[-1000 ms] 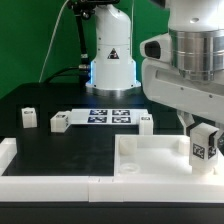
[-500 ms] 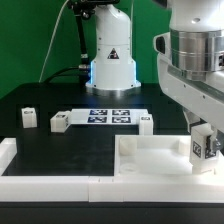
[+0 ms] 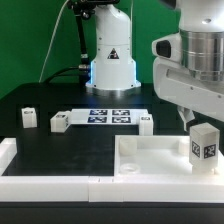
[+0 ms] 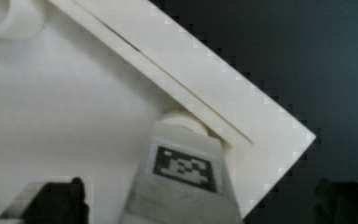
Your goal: Assemble one leg
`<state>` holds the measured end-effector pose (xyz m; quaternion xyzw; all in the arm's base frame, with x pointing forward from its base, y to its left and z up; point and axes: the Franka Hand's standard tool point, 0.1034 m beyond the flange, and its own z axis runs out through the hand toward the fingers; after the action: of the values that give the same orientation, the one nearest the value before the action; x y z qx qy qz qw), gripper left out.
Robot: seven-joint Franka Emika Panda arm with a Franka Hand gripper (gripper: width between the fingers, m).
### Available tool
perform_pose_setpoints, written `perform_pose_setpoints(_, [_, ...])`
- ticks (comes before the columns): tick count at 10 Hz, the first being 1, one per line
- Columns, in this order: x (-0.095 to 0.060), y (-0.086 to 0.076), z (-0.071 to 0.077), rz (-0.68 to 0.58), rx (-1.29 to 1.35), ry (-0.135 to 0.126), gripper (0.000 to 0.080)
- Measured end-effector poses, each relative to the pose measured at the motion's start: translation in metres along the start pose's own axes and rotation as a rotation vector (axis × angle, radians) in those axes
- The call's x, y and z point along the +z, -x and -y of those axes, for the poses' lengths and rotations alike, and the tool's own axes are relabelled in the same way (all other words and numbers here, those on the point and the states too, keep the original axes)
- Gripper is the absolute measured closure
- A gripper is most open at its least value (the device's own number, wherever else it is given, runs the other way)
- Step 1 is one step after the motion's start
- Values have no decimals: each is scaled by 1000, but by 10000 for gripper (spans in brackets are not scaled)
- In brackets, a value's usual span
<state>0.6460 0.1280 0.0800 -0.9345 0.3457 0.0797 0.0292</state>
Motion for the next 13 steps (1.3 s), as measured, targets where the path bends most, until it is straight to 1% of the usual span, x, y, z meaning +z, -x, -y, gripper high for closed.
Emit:
perform_pose_setpoints(4, [-2,-7,-5,-1,-476,-2,151])
perform_pose_setpoints(6, [-1,-7,-5,-1,-691,-1,151])
perform_pose_setpoints(8, [-1,-7,-5,-2,-798,-1,151])
perform_pose_setpoints(9, [-1,-7,-6,-2,-812,-1,273])
perform_pose_setpoints(10, [-1,-7,-6,-2,-810,-1,273])
perform_pose_setpoints(11, [-1,-7,-6,-1,-810,-1,411])
perform_pose_setpoints(12, [-1,-8,-7,-2,-809,1,508])
perform_pose_setpoints(13, [-1,-8,-7,-2,-787,1,508])
